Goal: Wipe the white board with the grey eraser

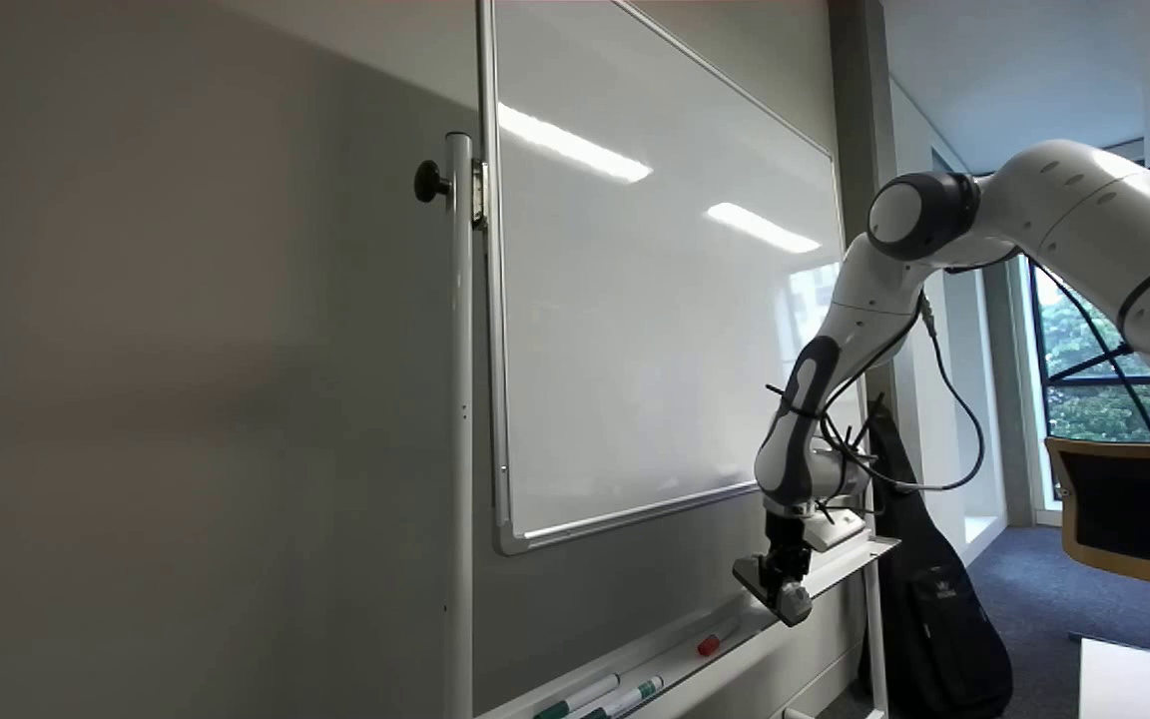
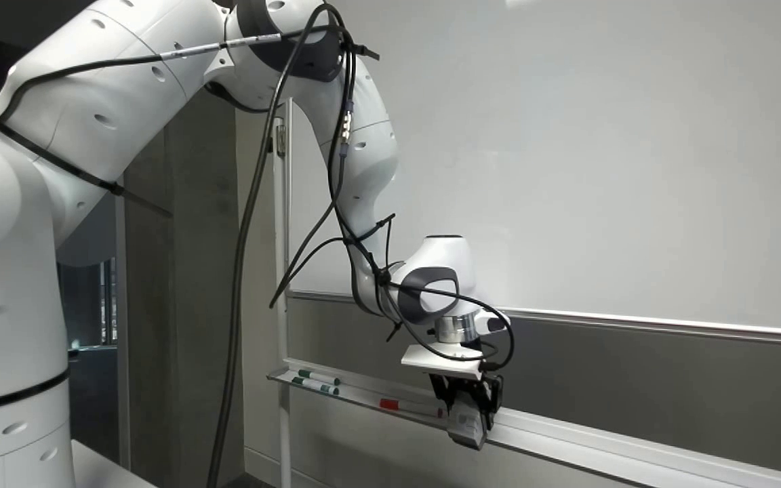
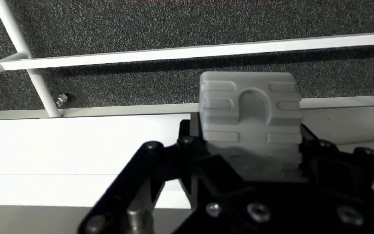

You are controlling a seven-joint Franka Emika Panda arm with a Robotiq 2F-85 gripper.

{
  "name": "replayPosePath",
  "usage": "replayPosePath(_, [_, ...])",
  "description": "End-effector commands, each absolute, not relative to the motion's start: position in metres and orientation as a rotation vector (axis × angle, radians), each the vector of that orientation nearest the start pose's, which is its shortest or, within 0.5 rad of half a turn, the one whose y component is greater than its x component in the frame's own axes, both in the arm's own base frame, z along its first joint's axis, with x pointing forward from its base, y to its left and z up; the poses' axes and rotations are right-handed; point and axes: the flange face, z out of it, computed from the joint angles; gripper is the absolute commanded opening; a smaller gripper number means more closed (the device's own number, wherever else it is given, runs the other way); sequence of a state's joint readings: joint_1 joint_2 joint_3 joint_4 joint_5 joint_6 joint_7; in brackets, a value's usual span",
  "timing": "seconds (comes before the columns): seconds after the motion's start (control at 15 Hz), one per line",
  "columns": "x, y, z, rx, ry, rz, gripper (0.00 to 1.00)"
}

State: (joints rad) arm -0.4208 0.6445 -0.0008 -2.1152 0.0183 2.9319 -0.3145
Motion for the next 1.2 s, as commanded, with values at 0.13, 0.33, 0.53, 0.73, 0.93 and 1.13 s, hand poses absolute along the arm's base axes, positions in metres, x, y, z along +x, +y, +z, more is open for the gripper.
replayPosePath(0.13, [0.541, -0.24, 0.118, -3.205, 0.105, -0.204, 0.38])
replayPosePath(0.33, [0.544, -0.24, 0.119, -3.208, 0.094, -0.187, 0.38])
replayPosePath(0.53, [0.544, -0.241, 0.118, -3.212, 0.105, -0.178, 0.77])
replayPosePath(0.73, [0.543, -0.242, 0.118, -3.215, 0.11, -0.174, 1.0])
replayPosePath(0.93, [0.542, -0.245, 0.119, -3.217, 0.118, -0.175, 1.0])
replayPosePath(1.13, [0.541, -0.248, 0.128, -3.233, 0.145, -0.219, 1.0])
